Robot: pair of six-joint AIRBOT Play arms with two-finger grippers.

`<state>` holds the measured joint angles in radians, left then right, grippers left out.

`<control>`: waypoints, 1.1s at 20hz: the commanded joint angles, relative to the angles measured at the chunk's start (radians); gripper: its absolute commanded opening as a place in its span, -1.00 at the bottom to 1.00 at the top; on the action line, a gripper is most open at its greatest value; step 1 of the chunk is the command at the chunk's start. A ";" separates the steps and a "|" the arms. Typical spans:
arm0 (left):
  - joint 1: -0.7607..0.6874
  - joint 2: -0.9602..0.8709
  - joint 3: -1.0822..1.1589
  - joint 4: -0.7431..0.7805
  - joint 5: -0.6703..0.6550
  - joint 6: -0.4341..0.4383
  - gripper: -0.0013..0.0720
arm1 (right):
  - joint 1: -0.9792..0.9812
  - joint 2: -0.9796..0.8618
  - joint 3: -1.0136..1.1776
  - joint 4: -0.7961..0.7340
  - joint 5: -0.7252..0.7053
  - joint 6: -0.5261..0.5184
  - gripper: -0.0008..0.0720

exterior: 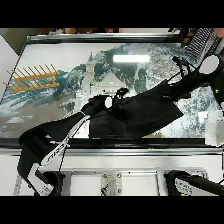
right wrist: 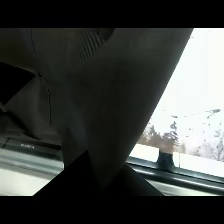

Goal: Fold the clothes and pants, and hang the long-sleeved shirts on hangers.

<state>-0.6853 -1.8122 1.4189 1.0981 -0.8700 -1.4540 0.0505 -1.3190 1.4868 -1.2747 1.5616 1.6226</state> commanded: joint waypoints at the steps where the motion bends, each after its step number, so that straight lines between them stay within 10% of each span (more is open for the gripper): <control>1: -0.014 -0.049 0.056 0.000 -0.040 0.000 -0.94 | 0.052 0.000 0.042 -0.017 0.018 0.044 -0.91; 22: 0.705 0.429 0.055 0.159 -0.200 0.000 -0.94 | 0.590 -0.152 0.108 -0.005 -0.359 0.470 -0.91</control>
<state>-0.0639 -1.4513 1.4738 1.2560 -1.0481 -1.4540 0.5602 -1.4303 1.5936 -1.2858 1.3300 2.0136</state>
